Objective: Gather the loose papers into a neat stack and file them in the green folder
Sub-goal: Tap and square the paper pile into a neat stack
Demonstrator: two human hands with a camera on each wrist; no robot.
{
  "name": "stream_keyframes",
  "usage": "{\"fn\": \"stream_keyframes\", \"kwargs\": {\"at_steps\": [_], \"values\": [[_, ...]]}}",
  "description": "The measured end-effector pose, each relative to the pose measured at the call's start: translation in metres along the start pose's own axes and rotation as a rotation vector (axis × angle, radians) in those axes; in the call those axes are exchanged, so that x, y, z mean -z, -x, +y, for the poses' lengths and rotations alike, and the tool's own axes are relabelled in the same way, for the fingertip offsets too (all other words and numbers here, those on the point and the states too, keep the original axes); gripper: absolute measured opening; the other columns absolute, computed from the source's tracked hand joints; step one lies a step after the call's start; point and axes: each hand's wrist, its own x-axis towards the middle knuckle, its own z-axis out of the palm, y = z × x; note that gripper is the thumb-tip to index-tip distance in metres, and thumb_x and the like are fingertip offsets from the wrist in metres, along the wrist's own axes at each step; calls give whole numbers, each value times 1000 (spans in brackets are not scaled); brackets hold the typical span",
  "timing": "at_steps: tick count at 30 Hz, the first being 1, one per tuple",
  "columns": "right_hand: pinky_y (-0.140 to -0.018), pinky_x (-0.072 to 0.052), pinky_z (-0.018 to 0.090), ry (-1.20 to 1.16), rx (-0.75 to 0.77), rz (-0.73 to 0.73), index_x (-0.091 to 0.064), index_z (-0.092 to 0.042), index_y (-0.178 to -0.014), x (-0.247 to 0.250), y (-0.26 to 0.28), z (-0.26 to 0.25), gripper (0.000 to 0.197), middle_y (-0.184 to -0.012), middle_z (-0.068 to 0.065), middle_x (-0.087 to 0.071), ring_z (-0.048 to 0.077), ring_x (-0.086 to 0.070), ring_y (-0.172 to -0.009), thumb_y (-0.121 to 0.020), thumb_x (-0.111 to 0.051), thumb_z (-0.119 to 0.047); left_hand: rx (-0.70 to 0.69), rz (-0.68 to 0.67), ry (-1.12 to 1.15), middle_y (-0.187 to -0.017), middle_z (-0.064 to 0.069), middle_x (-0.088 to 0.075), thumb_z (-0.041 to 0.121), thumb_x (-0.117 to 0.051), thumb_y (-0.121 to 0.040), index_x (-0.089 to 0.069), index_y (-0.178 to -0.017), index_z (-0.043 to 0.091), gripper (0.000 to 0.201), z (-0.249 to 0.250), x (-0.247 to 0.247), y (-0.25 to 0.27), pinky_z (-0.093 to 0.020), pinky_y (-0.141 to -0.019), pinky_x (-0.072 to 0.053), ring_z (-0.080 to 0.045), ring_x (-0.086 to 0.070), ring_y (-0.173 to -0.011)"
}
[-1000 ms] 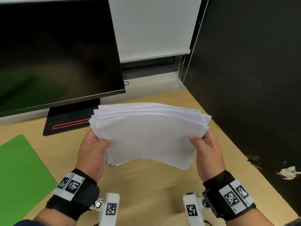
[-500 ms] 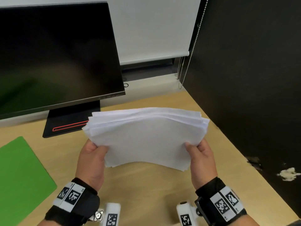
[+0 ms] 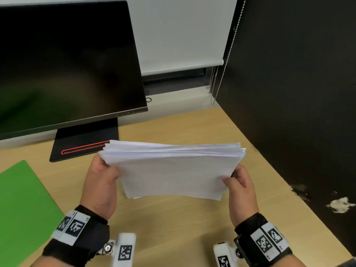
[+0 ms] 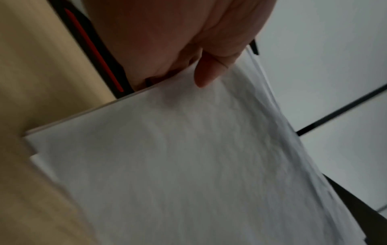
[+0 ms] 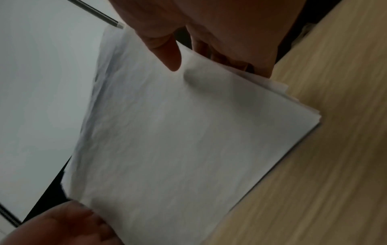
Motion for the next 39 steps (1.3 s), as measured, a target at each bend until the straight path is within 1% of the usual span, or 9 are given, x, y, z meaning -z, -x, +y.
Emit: {"fn": "stream_keyframes", "kwargs": {"at_steps": [4,6,9,13,19,24,29,36,39], "values": [[-80,-48,25,9,12,-48,-60,-26,-112,-9,2,-3,43,-93,-21,-71,-2,-65,-87,-90,-50,9,82,-9,-48,-128,-17,-69,-17,-38,-75,-63,-128,5,63,-15,3,5,-43,-93,-50,-43,-58,-127],[-80,-49,23,-1,18,-50,-58,-26,-120,-9,2,-4,47,-100,-19,-71,2,-65,-95,-90,-50,9,61,-20,-35,-129,-15,-70,-22,-34,-78,-63,-130,6,66,-13,-2,8,-41,-93,-50,-38,-61,-125],[-78,-48,28,-18,29,-28,-62,-28,-108,-9,2,-8,38,-92,-21,-72,14,-64,-98,-92,-50,4,24,-44,-6,-127,-9,-71,-24,-33,-83,-65,-130,12,68,-7,-9,10,-37,-93,-50,-25,-64,-118],[-75,-51,26,-23,26,-28,-64,-31,-105,-13,1,-11,40,-90,-18,-74,5,-67,-87,-93,-49,4,61,24,-1,-125,-12,-71,-16,-39,-89,-71,-117,13,52,-15,-8,9,-34,-91,-48,-37,-59,-128],[-77,-52,23,-22,110,-37,-67,-28,-109,-7,-1,-16,39,-101,-11,-74,3,-68,-91,-96,-48,2,0,-4,8,-127,-13,-72,-17,-44,-90,-67,-127,7,50,-6,-15,9,-37,-97,-49,-24,-64,-115],[-76,-49,20,-41,131,-34,-66,-19,-109,-4,0,-18,36,-92,-18,-74,-3,-67,-86,-94,-47,8,5,18,28,-102,-6,-70,-21,-43,-84,-70,-101,16,49,-5,-13,5,-36,-89,-46,-24,-61,-101],[-76,-45,26,-43,167,-63,-63,-10,-109,-3,-1,-22,27,-86,-21,-69,-2,-63,-83,-93,-48,6,26,-11,8,-107,-10,-70,-13,-49,-74,-67,-114,7,49,-7,-9,6,-37,-90,-48,-23,-63,-101],[-81,-49,26,-68,196,-88,-58,-18,-121,-5,3,-22,33,-99,-20,-69,3,-64,-95,-88,-55,-13,70,14,-11,-98,-3,-72,-27,-35,-84,-69,-98,18,58,-10,-11,8,-31,-83,-49,-18,-65,-94],[-75,-49,24,-70,212,-63,-57,-18,-121,-9,7,-32,40,-93,-26,-67,-1,-63,-89,-86,-55,-38,108,34,-25,-101,-5,-71,-25,-38,-85,-68,-101,13,51,-16,-8,7,-32,-85,-47,-22,-62,-100]]}}
